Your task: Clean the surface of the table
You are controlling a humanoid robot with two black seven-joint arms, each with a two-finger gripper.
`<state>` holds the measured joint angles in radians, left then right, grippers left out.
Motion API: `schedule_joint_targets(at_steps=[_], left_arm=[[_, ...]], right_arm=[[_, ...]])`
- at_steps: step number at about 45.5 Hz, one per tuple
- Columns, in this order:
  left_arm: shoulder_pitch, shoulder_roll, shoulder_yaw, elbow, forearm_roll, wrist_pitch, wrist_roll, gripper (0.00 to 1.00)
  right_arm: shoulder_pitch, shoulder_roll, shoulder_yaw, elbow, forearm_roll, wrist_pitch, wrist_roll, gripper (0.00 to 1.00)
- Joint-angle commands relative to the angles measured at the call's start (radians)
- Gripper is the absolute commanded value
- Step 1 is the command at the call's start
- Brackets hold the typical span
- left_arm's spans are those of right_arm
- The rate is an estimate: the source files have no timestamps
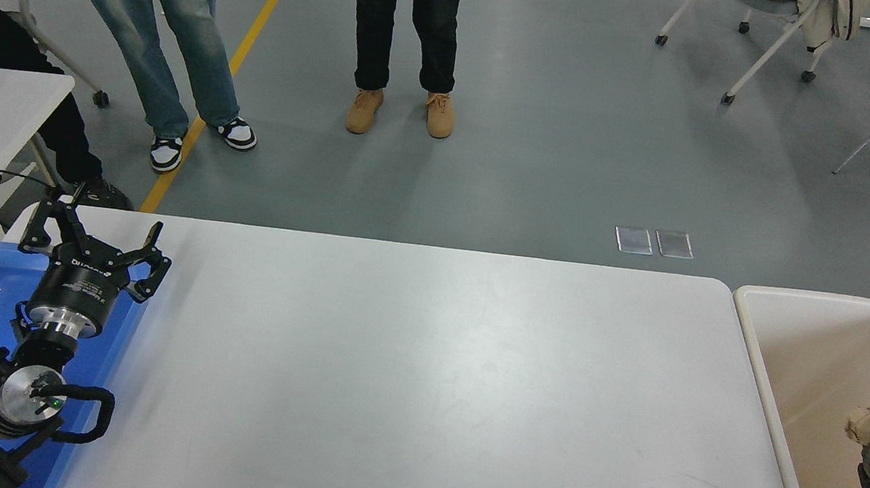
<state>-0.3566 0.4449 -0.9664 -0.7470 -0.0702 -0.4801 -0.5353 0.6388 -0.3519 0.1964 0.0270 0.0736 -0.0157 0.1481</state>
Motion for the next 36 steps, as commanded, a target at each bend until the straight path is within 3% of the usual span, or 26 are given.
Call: schedule_joint_targets(at_steps=[1,3,4,7,8,9,36], left_arm=[[-0.001,0.0,0.0,0.0,0.0,0.0,0.0,0.99],[0.001,0.0,0.0,0.0,0.001,0.0,0.0,0.99],[0.001,0.0,0.0,0.0,0.0,0.0,0.0,0.99],[0.001,0.0,0.0,0.0,0.0,0.0,0.0,0.99],[0.001,0.0,0.0,0.0,0.001,0.0,0.0,0.99],[-0.001,0.0,0.0,0.0,0.001,0.0,0.0,0.99],[-0.001,0.0,0.0,0.0,0.0,0.0,0.0,0.99]], right_arm=[[0.032,0.01,-0.003,-0.001,-0.005,-0.007,-0.004,0.0],[0.039,0.013,-0.005,-0.002,-0.005,-0.009,-0.004,0.02],[0.042,0.013,-0.003,-0.003,-0.005,-0.009,-0.004,0.16],[0.045,0.011,0.012,-0.006,-0.005,-0.01,-0.005,0.8],[0.048,0.011,0.012,-0.006,-0.005,-0.009,-0.005,0.96],[0.051,0.011,0.009,-0.004,-0.005,-0.007,-0.005,1.0],[0.059,-0.044,0.017,-0.03,0.005,0.011,-0.031,1.0]])
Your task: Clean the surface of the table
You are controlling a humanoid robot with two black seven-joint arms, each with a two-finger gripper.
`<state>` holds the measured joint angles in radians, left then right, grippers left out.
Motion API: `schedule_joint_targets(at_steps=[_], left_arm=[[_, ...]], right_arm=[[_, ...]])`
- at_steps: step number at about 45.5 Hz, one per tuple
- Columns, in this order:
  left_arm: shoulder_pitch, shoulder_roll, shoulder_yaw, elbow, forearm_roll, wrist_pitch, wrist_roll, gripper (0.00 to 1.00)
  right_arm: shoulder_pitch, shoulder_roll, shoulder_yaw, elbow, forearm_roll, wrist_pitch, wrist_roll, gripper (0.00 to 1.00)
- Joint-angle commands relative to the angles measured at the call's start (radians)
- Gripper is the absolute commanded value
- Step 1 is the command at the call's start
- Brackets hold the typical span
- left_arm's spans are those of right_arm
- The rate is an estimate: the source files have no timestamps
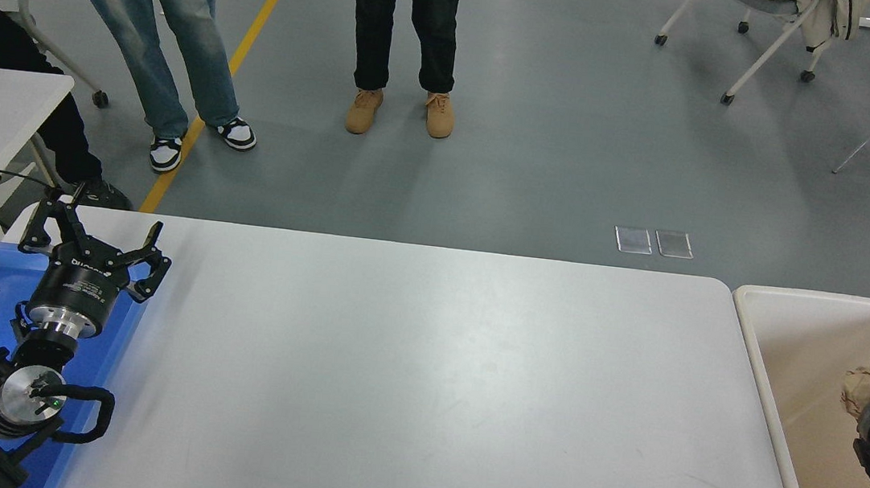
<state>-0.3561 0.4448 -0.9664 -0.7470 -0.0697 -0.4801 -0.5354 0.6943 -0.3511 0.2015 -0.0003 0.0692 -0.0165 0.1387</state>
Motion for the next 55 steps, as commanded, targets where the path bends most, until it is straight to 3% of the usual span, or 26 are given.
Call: schedule_joint_targets(at_steps=[1,17,27,37,55], left_arm=[[-0.001,0.0,0.0,0.0,-0.001,0.0,0.0,0.99],[0.0,0.0,0.0,0.0,-0.001,0.0,0.0,0.99],[0.0,0.0,0.0,0.0,-0.001,0.0,0.0,0.99],[0.0,0.0,0.0,0.0,-0.001,0.0,0.0,0.99],[0.0,0.0,0.0,0.0,-0.001,0.0,0.0,0.99]], right_arm=[[0.004,-0.052,0.013,-0.003,0.009,0.012,-0.027,1.0],[0.039,-0.1,0.269,0.0,0.011,0.098,-0.033,1.0],[0.077,-0.127,0.412,0.003,0.053,0.251,-0.033,1.0],[0.082,-0.146,0.43,0.026,0.1,0.27,-0.024,1.0],[-0.016,-0.161,0.634,0.463,0.101,0.256,-0.022,1.0]])
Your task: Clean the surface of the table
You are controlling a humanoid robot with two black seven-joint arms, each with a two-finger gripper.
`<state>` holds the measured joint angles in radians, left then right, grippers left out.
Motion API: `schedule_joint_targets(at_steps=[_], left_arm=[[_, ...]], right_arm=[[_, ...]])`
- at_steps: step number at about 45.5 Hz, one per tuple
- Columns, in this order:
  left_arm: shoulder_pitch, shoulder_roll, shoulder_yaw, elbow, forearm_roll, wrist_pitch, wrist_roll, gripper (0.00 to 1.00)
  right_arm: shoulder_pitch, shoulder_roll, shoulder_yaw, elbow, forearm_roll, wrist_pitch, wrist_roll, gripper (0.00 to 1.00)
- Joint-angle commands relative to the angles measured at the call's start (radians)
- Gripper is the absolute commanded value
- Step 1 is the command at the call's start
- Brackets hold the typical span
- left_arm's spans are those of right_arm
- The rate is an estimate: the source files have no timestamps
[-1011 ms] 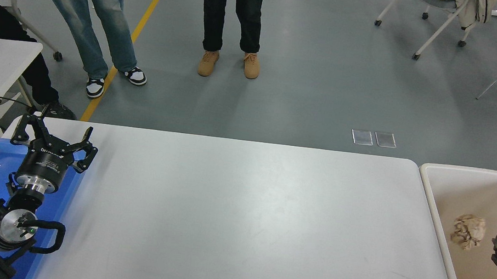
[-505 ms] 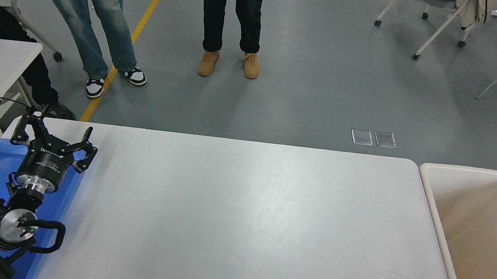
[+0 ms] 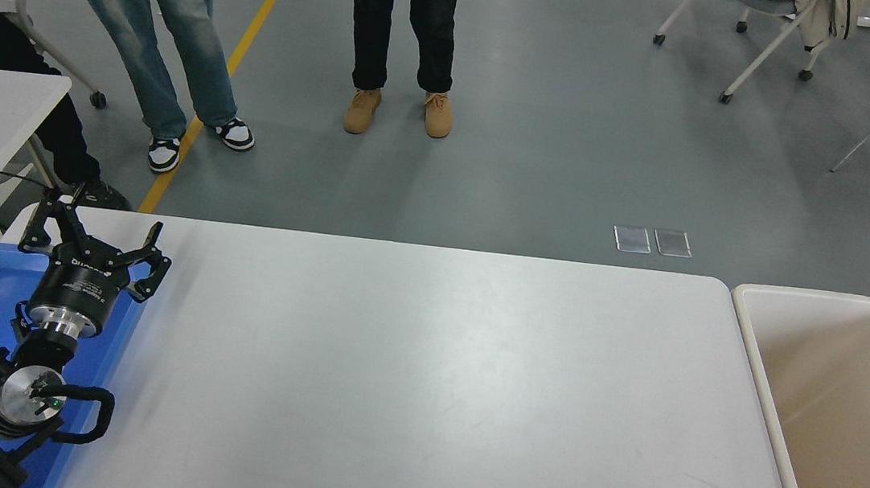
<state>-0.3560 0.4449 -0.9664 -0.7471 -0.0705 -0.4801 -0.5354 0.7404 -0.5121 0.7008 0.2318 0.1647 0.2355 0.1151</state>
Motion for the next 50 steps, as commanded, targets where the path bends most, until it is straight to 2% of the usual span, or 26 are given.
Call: schedule_joint_targets(at_steps=[1,13,18,26,31,36,50], left_arm=[[0.0,0.0,0.0,0.0,0.0,0.0,0.0,0.99],[0.0,0.0,0.0,0.0,0.0,0.0,0.0,0.99],[0.0,0.0,0.0,0.0,0.0,0.0,0.0,0.99],[-0.001,0.0,0.0,0.0,0.0,0.0,0.0,0.99],[0.0,0.0,0.0,0.0,0.0,0.0,0.0,0.99],[-0.001,0.0,0.0,0.0,0.0,0.0,0.0,0.99],[0.0,0.0,0.0,0.0,0.0,0.0,0.0,0.99]], right_arm=[[-0.067,0.004,0.138,0.245,0.007,0.007,0.002,1.0],[-0.07,0.098,0.138,0.247,0.006,0.036,0.014,1.0],[-0.075,0.101,0.138,0.248,0.004,0.054,0.077,1.0],[-0.098,0.116,0.151,0.245,0.004,0.16,0.199,1.0],[-0.124,0.135,0.105,0.244,-0.043,0.16,0.307,1.0],[-0.159,0.141,0.063,0.245,-0.122,0.156,0.351,1.0],[-0.191,0.142,0.025,0.25,-0.128,0.156,0.37,1.0]])
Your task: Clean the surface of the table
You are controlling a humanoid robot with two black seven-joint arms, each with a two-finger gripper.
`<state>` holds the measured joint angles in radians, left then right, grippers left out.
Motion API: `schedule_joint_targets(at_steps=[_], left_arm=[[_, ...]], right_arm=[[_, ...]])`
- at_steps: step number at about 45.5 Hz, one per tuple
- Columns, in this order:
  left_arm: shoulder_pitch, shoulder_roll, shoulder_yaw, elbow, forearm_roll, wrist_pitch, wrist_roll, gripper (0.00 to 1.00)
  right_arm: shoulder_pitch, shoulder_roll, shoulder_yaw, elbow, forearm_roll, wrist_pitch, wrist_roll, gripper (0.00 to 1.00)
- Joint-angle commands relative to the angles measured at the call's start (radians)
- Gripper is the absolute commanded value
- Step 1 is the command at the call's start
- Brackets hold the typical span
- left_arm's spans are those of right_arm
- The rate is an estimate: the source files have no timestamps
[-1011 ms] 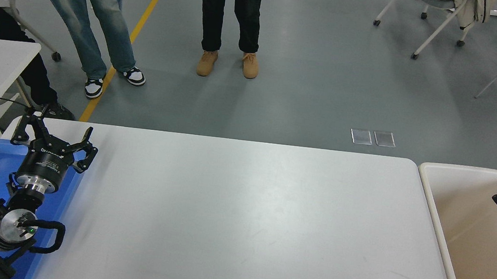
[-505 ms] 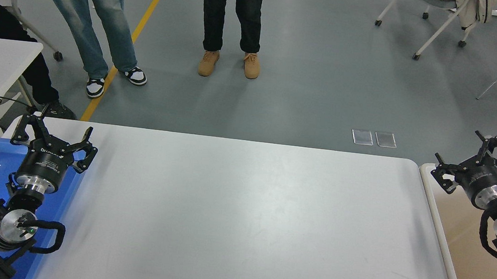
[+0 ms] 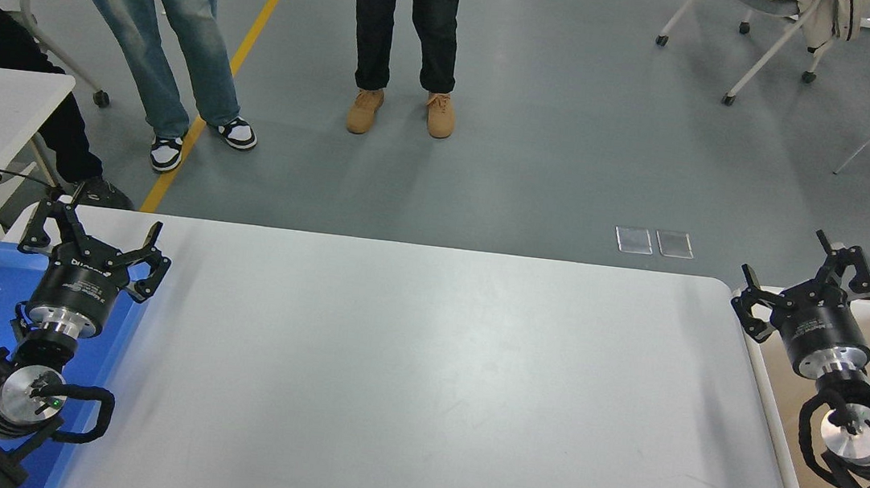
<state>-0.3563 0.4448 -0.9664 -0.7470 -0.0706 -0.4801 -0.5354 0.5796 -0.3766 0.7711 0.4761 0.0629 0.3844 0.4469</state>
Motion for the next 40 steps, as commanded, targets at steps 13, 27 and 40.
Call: schedule_joint_targets(at_steps=[13,27,40], left_arm=[[0.0,0.0,0.0,0.0,0.0,0.0,0.0,0.99],[0.0,0.0,0.0,0.0,0.0,0.0,0.0,0.99],[0.0,0.0,0.0,0.0,0.0,0.0,0.0,0.99]], right_arm=[[-0.009,0.057,-0.122,-0.013,-0.025,-0.033,0.03,1.0],[0.051,0.119,-0.204,-0.114,-0.038,-0.047,0.029,1.0],[0.055,0.119,-0.185,-0.113,-0.029,-0.045,0.035,1.0]])
